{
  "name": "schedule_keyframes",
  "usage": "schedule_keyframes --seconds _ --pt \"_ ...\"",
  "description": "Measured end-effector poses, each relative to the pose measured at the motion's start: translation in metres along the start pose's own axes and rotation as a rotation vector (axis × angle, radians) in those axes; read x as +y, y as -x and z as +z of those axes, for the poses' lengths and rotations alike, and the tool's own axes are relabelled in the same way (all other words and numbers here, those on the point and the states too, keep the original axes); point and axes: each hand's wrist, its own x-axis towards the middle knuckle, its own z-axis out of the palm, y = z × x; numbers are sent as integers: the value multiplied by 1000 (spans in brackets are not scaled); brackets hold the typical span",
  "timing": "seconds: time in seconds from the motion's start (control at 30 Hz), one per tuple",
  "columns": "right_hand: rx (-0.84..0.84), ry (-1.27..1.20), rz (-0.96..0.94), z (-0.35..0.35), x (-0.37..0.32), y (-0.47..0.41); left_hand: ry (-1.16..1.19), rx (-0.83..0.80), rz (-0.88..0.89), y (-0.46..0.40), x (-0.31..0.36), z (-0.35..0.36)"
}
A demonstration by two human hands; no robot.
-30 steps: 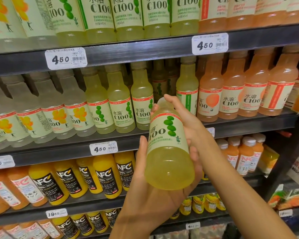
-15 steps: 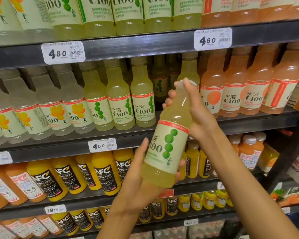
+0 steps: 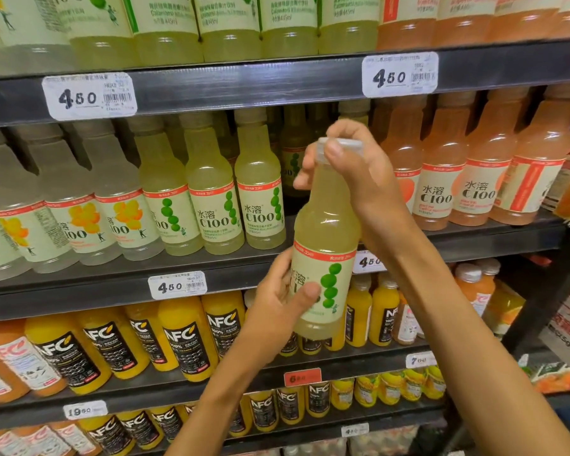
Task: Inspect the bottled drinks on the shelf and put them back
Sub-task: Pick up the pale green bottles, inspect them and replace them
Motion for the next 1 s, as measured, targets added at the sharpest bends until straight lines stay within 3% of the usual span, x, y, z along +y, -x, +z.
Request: schedule_keyframes --seconds 0.2,0.4,0.6,0.73,0.9,1.0 --pt "38 336 -10 -10 7 -4 -100 154 144 -33 -3 6" --pt "126 288 -22 -17 10 -12 -286 267 123 -47 -14 20" --pt "199 259 -22 -19 17 -26 -296 292 135 -63 -18 18" --pt "249 342 -94 -13 25 -33 -404 375 193 -68 -22 22" --pt "280 441 -186 -9 36 -34 -676 621 393 -71 -26 29" --pt "277 525 -193 -6 41 -38 -732 625 369 -73 -32 29"
